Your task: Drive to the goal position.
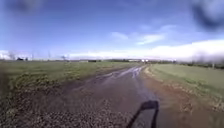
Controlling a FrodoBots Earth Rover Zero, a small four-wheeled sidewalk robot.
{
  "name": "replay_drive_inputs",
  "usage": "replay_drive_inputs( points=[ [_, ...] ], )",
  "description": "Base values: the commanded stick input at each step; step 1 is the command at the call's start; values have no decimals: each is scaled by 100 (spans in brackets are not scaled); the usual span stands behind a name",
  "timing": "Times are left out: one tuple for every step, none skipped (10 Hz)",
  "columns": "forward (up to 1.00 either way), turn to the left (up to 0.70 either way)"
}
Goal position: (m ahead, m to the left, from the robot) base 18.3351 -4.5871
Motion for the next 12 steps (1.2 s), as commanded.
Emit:
replay_drive_inputs(
  points=[
    [70, 0],
    [70, 0],
    [70, 0],
    [70, 0],
    [70, 0],
    [70, 0],
    [70, 0],
    [70, 0],
    [70, 0],
    [70, 0],
    [70, 0],
    [70, 0]
  ],
)
